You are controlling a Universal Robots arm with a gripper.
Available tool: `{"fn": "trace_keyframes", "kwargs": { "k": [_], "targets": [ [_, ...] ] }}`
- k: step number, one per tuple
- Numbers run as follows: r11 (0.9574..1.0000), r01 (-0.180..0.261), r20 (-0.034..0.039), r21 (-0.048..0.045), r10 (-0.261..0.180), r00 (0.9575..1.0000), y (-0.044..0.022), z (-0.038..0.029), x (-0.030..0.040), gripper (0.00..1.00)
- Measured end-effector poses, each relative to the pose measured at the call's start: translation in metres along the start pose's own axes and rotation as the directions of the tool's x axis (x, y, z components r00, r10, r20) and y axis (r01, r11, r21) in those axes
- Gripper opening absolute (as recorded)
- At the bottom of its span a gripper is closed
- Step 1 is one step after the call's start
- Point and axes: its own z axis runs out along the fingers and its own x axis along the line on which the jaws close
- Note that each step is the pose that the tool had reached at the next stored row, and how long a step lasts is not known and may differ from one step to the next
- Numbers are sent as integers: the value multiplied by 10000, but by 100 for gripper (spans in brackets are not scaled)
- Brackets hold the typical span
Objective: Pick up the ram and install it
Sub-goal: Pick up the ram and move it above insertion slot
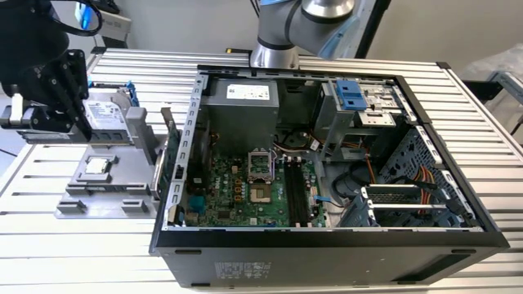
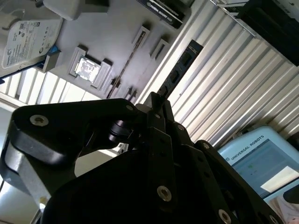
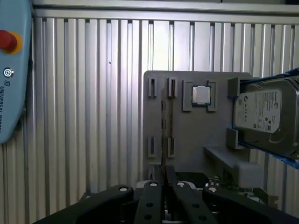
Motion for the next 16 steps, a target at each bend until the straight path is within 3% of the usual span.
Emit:
{"fn": "trace_keyframes", "kwargs": {
  "k": [16],
  "targets": [
    [9997, 253, -3, -8, -253, 9997, -325, -3, -6, 0]
  ]
}}
